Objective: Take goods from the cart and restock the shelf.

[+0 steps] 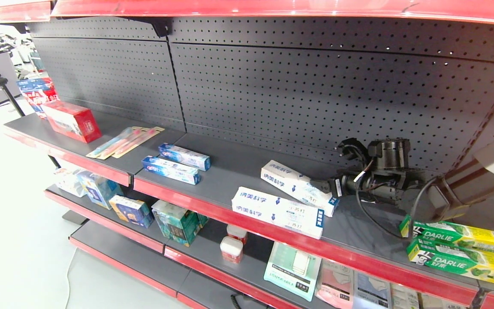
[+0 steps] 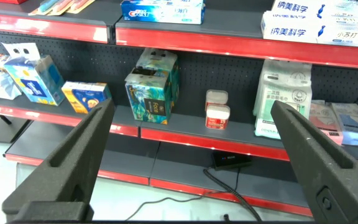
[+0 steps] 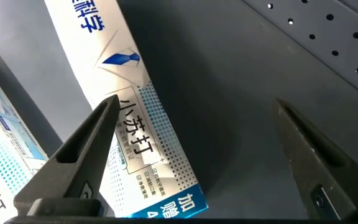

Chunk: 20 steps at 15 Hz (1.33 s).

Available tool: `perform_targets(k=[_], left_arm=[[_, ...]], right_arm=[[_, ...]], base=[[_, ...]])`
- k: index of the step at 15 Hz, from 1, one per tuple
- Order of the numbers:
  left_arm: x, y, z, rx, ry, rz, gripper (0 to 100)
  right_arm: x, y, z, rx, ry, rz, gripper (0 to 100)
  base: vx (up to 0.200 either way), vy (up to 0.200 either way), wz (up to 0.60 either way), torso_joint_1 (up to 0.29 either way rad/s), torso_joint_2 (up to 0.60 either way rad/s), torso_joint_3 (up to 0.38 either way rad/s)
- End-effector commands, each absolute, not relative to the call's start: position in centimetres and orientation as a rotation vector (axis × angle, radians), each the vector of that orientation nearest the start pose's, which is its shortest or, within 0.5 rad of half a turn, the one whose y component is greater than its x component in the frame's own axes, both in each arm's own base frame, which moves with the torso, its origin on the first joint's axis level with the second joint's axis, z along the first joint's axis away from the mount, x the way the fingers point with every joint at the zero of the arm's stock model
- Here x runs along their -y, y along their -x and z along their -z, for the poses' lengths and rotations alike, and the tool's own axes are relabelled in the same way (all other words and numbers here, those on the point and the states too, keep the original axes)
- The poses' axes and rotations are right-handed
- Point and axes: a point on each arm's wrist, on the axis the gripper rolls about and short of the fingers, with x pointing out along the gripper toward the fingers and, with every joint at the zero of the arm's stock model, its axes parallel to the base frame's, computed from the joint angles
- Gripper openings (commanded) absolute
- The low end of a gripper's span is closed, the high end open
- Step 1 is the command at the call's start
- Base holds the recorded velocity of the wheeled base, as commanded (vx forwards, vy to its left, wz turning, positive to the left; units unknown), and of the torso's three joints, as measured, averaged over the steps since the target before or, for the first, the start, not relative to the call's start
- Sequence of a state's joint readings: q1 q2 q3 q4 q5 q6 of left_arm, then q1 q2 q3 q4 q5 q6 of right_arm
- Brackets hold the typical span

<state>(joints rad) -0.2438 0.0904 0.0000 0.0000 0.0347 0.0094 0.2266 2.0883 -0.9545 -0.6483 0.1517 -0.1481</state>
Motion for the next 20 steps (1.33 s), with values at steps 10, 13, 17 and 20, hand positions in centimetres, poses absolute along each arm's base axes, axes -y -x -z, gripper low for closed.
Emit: perform_targets(k=[10,13,17,20], left_arm=[[-0.5,1.5,-7.7,-0.09,-0.022,0.209,100],[-0.5,1.5,-7.7,-0.09,-0.022,0.209,100],[-0.5,1.5,-7.7,-0.09,-0.022,0.209,100],[-0.5,1.5,-7.7,-0.09,-0.022,0.209,100]], right_arm=[[-8.8,-34.0,-10.4,-0.457,0.175,-0.432,100],[-8.9,-33.5,-9.9,-0.476,0.18,-0.44,100],[-9.1,-33.5,-8.4,-0.515,0.228,-0.46,100],[-9.0,-33.9,-7.8,-0.524,0.244,-0.459,100]], base=[[0.0,0.0,0.0,0.0,0.0,0.0],[0.0,0.0,0.0,0.0,0.0,0.0],[0.0,0.0,0.0,0.0,0.0,0.0],[0.0,0.0,0.0,0.0,0.0,0.0]])
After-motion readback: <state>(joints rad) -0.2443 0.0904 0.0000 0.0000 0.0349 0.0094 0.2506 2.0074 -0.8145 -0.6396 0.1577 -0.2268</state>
